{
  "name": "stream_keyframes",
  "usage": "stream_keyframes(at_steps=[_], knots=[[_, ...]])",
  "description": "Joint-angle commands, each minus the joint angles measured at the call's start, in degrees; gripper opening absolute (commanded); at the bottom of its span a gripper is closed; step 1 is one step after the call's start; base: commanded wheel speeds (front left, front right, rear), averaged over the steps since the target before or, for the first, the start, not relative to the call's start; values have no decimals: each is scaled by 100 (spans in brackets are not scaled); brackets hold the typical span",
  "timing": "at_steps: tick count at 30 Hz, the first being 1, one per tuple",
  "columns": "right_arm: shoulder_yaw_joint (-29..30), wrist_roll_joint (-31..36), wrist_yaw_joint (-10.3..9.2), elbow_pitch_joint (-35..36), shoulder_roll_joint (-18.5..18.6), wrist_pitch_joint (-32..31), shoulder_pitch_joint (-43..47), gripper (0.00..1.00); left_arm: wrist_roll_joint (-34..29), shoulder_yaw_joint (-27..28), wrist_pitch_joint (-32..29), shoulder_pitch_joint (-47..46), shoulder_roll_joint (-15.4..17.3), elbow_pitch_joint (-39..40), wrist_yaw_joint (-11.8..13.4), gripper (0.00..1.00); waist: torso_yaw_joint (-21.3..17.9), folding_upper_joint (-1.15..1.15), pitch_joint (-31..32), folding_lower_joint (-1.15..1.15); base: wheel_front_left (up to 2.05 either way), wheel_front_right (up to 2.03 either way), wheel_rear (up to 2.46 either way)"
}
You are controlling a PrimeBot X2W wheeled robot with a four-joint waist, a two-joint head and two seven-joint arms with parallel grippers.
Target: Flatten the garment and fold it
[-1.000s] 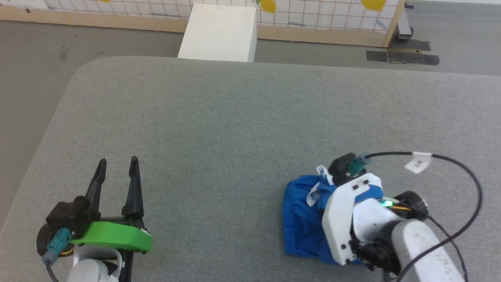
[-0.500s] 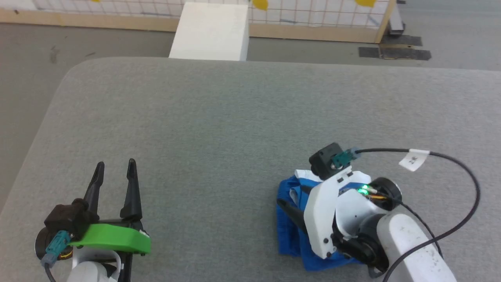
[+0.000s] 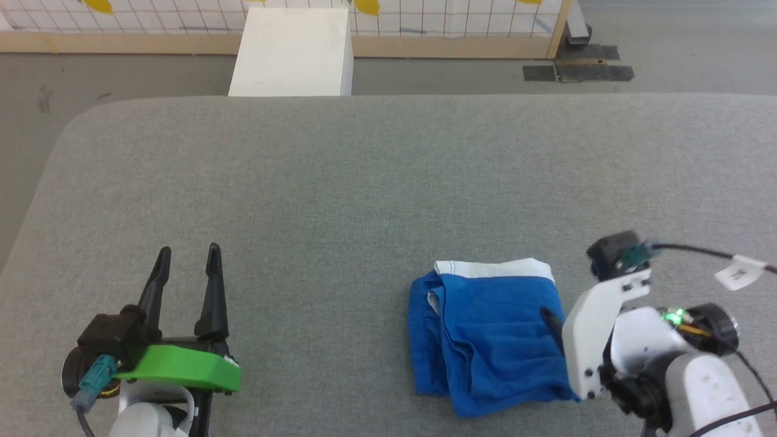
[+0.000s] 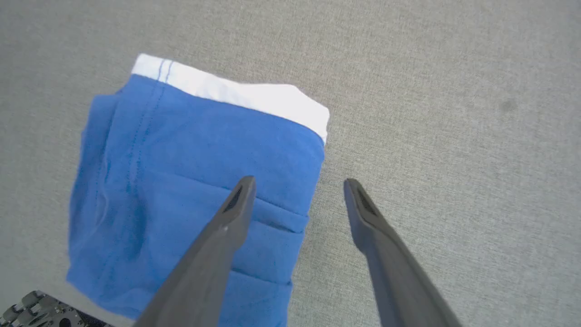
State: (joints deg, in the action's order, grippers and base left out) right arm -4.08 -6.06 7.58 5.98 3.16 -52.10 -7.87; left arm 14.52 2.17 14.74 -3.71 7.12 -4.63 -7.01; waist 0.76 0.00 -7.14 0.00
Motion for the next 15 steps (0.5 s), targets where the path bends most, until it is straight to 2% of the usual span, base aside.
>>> stream_keyframes(at_steps=[1, 6, 14, 15], knots=[[-9, 39, -9, -130, -10, 25, 85, 100, -63, -15, 26, -78, -13, 10, -24, 100, 54, 0, -73, 0, 0, 0, 0], [-54, 222, -9, -851, -23, 137, 118, 100, -28, -27, 26, -133, 33, -12, -33, 100, 172, 0, -183, 0, 0, 0, 0], [-288, -76, -9, -1751, -27, 457, -99, 100, 10, -17, 26, -172, 110, -35, -40, 100, 234, 0, -260, 0, 0, 0, 0], [-326, -104, -9, -1834, -27, 491, -149, 44, 7, -12, 26, -163, 110, -38, -41, 100, 208, 0, -250, 0, 0, 0, 0]])
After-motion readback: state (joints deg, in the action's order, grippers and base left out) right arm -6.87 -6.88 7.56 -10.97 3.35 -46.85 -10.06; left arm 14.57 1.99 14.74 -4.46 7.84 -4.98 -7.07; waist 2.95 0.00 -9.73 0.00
